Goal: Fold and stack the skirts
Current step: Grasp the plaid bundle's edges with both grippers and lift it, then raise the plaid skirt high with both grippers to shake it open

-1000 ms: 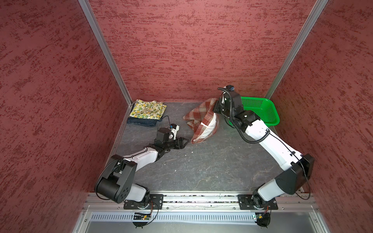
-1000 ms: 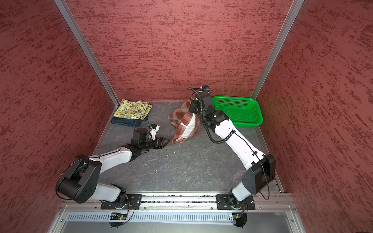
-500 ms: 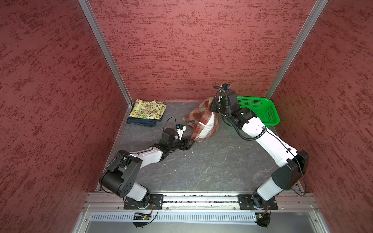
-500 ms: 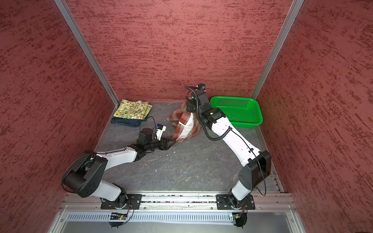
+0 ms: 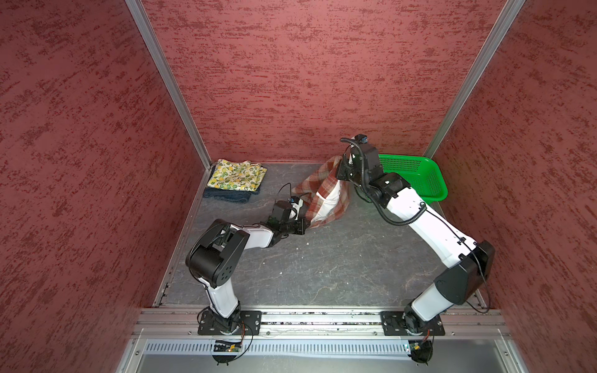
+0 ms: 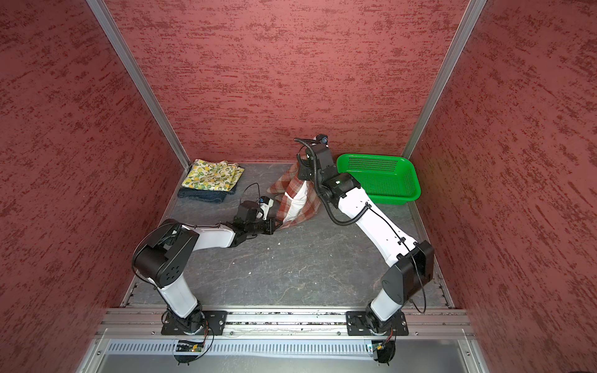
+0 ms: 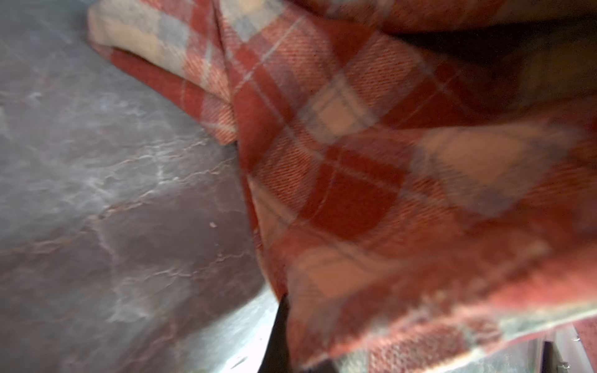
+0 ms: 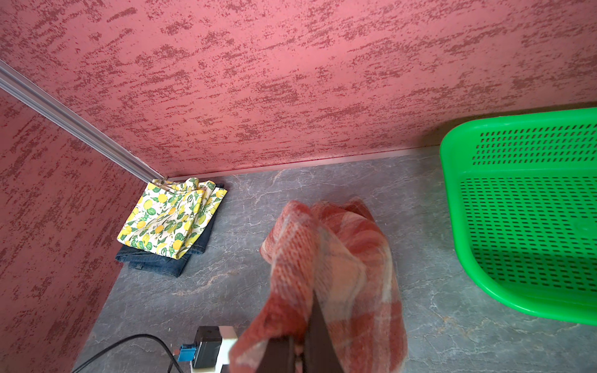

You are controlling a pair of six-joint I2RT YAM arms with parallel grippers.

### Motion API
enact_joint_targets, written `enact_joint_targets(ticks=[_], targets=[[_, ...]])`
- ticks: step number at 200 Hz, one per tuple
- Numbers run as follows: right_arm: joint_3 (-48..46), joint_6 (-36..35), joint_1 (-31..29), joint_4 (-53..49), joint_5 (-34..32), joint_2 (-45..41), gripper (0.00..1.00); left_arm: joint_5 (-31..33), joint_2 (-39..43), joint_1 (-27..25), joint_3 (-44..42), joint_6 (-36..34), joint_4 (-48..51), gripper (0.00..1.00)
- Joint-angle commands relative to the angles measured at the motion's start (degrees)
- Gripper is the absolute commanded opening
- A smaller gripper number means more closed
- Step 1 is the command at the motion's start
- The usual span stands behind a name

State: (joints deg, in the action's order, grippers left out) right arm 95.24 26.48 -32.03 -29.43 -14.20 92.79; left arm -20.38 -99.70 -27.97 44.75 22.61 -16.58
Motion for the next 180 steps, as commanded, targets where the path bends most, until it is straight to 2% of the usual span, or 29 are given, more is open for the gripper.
enact_joint_targets(ticks=[1,28,44,68,89,127,156,180], targets=[[2.95,-2.50,-0.22,-0.20,-4.53,-1.85,0.00,3.02,8.54,2.14,4.48,0.96,10.27,0.00],[8.41,-6.72,-0.02,-3.91,-8.82,-1.11,0.00,8.59,19.75,6.37,18.80,-4.89,33.58,0.00],[10.93,-8.83,-0.01,-5.48,-11.02,-1.35,0.00,11.30,22.58,8.86,28.79,-7.45,45.10,0.00],[16.67,-11.28,0.39,-9.92,-12.90,-0.74,0.00,15.26,23.93,11.42,42.46,-10.40,55.87,0.00],[22.37,-11.66,1.49,-13.79,-12.79,1.01,0.00,17.36,21.77,12.89,52.14,-12.18,61.14,0.00],[36.76,-11.27,5.07,-19.68,-7.54,8.18,0.00,18.12,14.72,16.51,65.54,-12.58,65.91,0.00],[50.13,-11.24,7.35,-22.02,-3.64,17.10,0.00,15.22,5.20,19.78,75.18,-13.03,68.22,0.00],[60.02,-10.77,9.40,-22.06,0.47,23.64,0.00,13.89,-3.18,20.75,87.67,-13.79,72.02,0.00]])
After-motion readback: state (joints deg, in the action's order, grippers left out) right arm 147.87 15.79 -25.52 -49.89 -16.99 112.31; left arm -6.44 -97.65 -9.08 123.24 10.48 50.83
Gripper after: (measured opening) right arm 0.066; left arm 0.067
